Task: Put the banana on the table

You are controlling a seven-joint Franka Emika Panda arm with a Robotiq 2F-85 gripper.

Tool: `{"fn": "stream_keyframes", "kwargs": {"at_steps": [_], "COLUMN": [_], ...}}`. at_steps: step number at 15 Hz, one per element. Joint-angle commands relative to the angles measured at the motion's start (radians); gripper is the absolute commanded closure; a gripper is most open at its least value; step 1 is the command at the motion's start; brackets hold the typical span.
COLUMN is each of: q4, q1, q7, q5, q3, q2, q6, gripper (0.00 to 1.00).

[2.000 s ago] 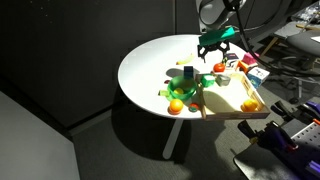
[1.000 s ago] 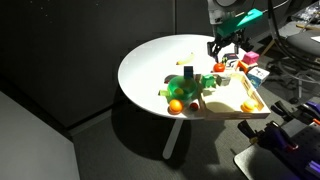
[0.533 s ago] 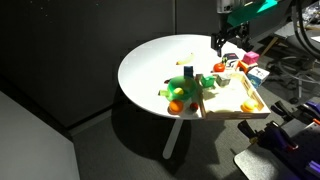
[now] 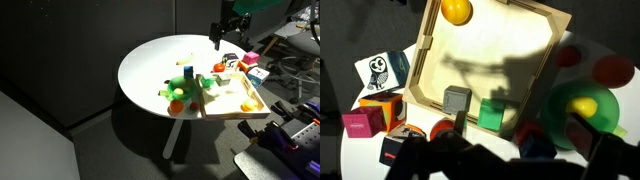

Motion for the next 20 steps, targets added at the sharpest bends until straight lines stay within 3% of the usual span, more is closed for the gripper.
{"fn": "stream_keyframes", "kwargs": {"at_steps": [1,8,20], "q4": [-0.051,-0.103,-0.084], "q1": [-0.023,-0.028,-0.039], "q7": [-0.026,-0.01,-0.047], "q5": [0.028,0.043,0.04], "q3": [0.03,0.057,0.076], "q2": [-0.079,-0.178,-0.261], "q6": [0.056,0.096,-0.176], "gripper": [0.0,0.0,0.0]}}
